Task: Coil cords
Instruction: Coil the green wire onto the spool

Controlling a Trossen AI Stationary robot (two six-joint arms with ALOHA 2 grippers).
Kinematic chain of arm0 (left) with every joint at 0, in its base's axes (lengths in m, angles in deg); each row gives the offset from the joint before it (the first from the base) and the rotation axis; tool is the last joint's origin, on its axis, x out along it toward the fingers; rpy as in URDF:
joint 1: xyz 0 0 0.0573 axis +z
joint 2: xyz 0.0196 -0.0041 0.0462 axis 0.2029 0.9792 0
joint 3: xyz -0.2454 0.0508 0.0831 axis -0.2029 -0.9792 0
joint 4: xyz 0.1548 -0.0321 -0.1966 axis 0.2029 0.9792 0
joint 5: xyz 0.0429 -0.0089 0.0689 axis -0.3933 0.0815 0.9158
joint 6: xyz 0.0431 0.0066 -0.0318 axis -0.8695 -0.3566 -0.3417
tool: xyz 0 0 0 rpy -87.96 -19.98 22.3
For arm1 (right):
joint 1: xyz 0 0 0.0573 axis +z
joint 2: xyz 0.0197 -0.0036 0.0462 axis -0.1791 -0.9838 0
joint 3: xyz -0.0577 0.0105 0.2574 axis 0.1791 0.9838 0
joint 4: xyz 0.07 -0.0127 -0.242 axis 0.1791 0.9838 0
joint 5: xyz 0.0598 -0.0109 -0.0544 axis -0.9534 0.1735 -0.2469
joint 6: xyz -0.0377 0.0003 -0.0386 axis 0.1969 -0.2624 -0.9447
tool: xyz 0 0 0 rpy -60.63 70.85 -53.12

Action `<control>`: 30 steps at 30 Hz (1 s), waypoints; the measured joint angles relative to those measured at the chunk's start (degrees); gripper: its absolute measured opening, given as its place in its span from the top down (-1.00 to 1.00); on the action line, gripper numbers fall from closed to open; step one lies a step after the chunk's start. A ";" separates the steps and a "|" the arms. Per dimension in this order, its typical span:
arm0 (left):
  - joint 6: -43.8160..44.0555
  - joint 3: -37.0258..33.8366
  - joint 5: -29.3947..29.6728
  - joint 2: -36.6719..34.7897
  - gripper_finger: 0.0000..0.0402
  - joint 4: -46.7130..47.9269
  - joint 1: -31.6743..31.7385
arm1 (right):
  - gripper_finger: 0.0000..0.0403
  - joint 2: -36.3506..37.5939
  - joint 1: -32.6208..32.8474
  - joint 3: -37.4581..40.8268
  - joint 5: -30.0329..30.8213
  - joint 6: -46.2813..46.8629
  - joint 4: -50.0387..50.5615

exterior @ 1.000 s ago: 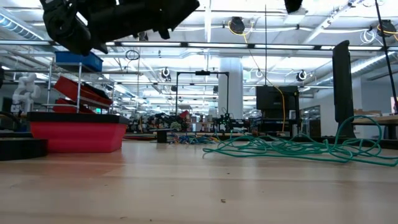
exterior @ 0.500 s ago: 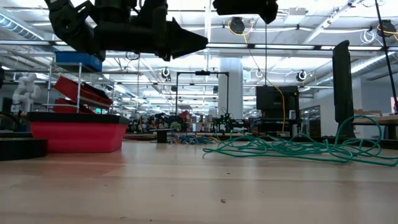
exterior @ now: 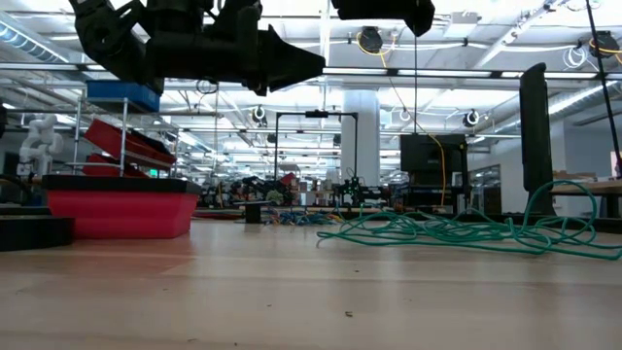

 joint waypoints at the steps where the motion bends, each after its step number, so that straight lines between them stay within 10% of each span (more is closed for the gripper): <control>1: 0.02 0.00 0.00 0.00 0.22 0.00 0.00 | 0.57 0.00 0.00 0.00 0.00 0.00 0.00; 30: -0.02 0.00 0.00 0.00 0.22 0.07 0.00 | 0.57 0.05 -0.48 0.00 -2.71 -5.00 -2.99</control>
